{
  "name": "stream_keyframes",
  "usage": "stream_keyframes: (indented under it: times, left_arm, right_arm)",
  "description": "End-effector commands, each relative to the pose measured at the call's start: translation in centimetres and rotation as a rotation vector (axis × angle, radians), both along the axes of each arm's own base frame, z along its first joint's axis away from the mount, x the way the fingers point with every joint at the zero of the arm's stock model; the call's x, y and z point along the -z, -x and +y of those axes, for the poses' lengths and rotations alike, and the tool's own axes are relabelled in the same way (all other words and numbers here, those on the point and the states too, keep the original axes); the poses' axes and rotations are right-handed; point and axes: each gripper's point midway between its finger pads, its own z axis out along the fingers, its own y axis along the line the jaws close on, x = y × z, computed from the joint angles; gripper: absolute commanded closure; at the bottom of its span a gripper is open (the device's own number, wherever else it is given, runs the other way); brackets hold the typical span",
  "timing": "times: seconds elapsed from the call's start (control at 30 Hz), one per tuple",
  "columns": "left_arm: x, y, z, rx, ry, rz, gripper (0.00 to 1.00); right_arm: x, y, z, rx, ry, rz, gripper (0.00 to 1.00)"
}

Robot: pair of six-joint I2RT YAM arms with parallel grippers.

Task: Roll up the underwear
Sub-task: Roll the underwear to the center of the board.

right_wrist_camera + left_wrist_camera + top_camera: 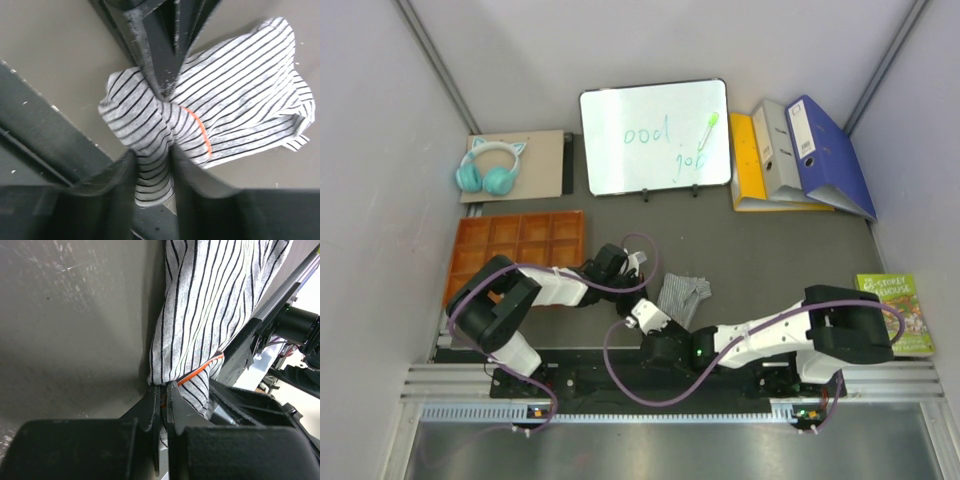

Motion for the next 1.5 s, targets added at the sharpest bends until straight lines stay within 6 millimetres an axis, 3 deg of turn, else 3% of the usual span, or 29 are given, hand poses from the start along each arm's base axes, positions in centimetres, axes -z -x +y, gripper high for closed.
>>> stream_keyframes:
  times: [0.0, 0.13, 0.17, 0.23, 0.4, 0.5, 0.7, 0.77, 0.97, 1.23, 1.47]
  left_arm:
    - [4.8, 3.4, 4.0, 0.027, -0.223, 0.104, 1.00]
    - [4.1, 2.8, 3.7, 0.009, -0.181, 0.100, 1.00]
    - [3.9, 2.6, 3.6, 0.000, -0.173, 0.099, 0.96]
    - [3.4, 2.0, 3.8, -0.030, -0.161, 0.091, 0.86]
    - [0.5, -0.2, 3.8, -0.084, -0.095, 0.012, 0.38]
    - [-0.5, -1.1, 4.3, -0.091, -0.133, -0.038, 0.27]
    - [-1.0, -2.4, 6.2, -0.138, -0.222, -0.108, 0.24]
    - [-1.1, -2.9, 6.7, -0.162, -0.244, -0.139, 0.23]
    - [-2.8, -3.5, 6.6, -0.188, -0.187, -0.236, 0.21]
    - [-6.4, -4.2, 3.8, -0.163, 0.017, -0.399, 0.21]
    - [-7.5, -4.1, 2.0, -0.155, 0.120, -0.504, 0.21]
  right_arm:
    - [1.6, 0.4, -0.9, 0.032, 0.055, 0.018, 0.80]
    - [1.4, 1.5, 0.1, -0.027, 0.021, 0.083, 0.95]
    - [0.8, 1.7, 0.6, -0.039, -0.008, 0.095, 0.97]
    - [0.5, 2.4, 1.0, -0.067, -0.029, 0.140, 1.00]
    - [-0.9, 2.1, 1.7, -0.067, -0.137, 0.267, 1.00]
    - [-1.3, 1.5, 1.6, -0.063, -0.185, 0.332, 1.00]
    - [-2.6, 1.6, 2.2, -0.102, -0.250, 0.506, 1.00]
    - [-3.1, 0.8, 2.2, -0.083, -0.284, 0.547, 1.00]
    - [-3.1, -0.5, 2.1, -0.058, -0.360, 0.711, 1.00]
    - [-3.2, -1.6, 2.6, -0.077, -0.425, 0.929, 1.00]
    - [-2.7, -3.7, 2.0, -0.041, -0.467, 1.013, 1.00]
